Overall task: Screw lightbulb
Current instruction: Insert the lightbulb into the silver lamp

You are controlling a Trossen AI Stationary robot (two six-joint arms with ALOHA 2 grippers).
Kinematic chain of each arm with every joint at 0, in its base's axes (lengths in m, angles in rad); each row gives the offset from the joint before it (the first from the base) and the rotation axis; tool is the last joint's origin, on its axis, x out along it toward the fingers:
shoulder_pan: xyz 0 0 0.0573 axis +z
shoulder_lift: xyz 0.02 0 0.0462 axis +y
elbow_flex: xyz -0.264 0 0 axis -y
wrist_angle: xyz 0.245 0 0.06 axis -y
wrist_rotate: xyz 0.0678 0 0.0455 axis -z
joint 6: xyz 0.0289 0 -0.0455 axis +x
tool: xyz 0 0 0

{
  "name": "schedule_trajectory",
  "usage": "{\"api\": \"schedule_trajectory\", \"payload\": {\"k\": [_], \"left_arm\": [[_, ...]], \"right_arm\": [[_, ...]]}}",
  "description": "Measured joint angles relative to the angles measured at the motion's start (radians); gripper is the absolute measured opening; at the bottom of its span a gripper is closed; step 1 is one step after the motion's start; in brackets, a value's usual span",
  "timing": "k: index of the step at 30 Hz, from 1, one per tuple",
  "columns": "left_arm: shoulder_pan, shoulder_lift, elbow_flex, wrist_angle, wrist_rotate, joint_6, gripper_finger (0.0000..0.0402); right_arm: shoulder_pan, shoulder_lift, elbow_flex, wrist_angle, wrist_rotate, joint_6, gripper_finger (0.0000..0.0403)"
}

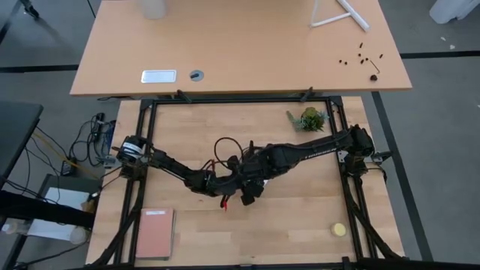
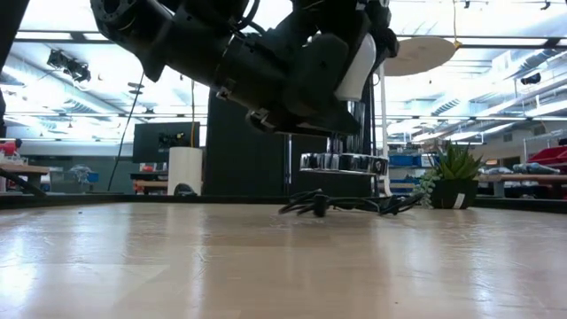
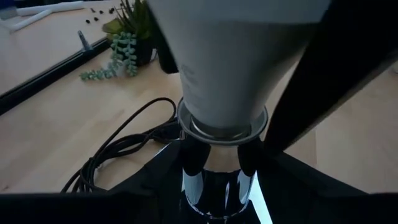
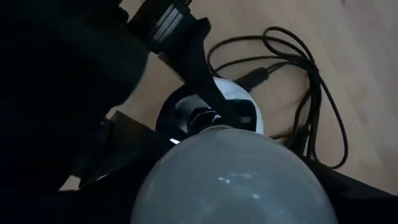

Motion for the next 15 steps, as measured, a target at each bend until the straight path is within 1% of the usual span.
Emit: {"api": "schedule_trajectory", "payload": {"k": [2,5,10,15], "left_arm": [[-0.004,0.000,0.000,-0.002,0.005,0.007,0.0183],[-0.009,0.000,0.000,-0.002,0.029,0.008,0.0183],[-0.012,-0.001,0.000,-0.007,0.044,0.009,0.0183],[-0.012,-0.002,0.000,-0.009,0.043,0.000,0.0183]], "right_arm": [[0.006,0.001,0.000,0.012,0.000,-0.052,0.0272],[0.014,-0.002,0.000,0.014,0.004,-0.142,0.0289],[0.025,-0.003,0.000,0.011,-0.025,-0.287,0.0333],[0.029,-0.003,0.000,0.009,-0.049,-0.397,0.0375]]}}
